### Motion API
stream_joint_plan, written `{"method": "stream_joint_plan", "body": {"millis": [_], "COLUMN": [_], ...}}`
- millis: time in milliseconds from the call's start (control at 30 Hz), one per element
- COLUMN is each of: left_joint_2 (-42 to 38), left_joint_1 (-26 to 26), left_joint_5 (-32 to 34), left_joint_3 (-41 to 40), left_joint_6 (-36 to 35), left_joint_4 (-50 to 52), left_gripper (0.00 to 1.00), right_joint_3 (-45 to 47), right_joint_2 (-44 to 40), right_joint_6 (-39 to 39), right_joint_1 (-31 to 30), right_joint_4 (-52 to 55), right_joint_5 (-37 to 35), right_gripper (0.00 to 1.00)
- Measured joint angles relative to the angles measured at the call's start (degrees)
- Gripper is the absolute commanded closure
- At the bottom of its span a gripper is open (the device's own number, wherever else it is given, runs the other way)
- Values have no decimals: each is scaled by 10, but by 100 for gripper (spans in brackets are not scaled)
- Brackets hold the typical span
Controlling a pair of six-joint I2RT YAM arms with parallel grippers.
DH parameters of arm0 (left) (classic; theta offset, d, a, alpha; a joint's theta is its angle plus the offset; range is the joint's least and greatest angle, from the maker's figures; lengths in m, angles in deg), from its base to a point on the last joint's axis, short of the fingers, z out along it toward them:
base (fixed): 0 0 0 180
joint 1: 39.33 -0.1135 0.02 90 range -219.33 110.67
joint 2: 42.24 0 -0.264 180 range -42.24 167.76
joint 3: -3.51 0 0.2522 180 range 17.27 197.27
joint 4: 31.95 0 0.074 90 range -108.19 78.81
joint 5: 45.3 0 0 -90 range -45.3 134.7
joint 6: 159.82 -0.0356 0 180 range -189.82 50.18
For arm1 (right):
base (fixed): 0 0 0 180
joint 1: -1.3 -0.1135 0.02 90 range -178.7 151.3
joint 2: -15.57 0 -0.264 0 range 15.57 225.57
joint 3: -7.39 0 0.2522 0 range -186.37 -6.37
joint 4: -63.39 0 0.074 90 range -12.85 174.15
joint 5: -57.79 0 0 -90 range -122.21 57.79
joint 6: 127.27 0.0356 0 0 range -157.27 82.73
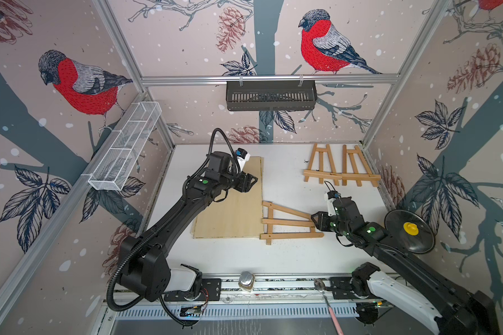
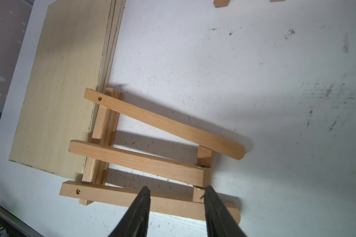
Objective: Disassemble the easel
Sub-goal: Pick up the easel at the center of the board.
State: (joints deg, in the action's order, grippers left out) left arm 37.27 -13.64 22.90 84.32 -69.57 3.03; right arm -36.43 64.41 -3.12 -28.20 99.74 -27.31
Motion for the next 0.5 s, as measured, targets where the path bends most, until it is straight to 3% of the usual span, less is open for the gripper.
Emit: {"method": "stream_joint_plan", "body": {"millis": [167, 500], "left_joint_2": [28, 103], "left_joint_1": [97, 260], "left_joint_5": [30, 111], "left_joint_3": [35, 56], "left_joint_6": [-30, -29], "left_joint_4": [69, 110], "left_gripper": [54, 53], "right_joint_3": [-4, -66], "right_joint_2": [0, 21], "right_joint_6": [1, -45], "right_joint_1": [26, 149], "right_joint_4": [-8, -54], "right_joint_5": [0, 28], "right_gripper": [51, 51]}}
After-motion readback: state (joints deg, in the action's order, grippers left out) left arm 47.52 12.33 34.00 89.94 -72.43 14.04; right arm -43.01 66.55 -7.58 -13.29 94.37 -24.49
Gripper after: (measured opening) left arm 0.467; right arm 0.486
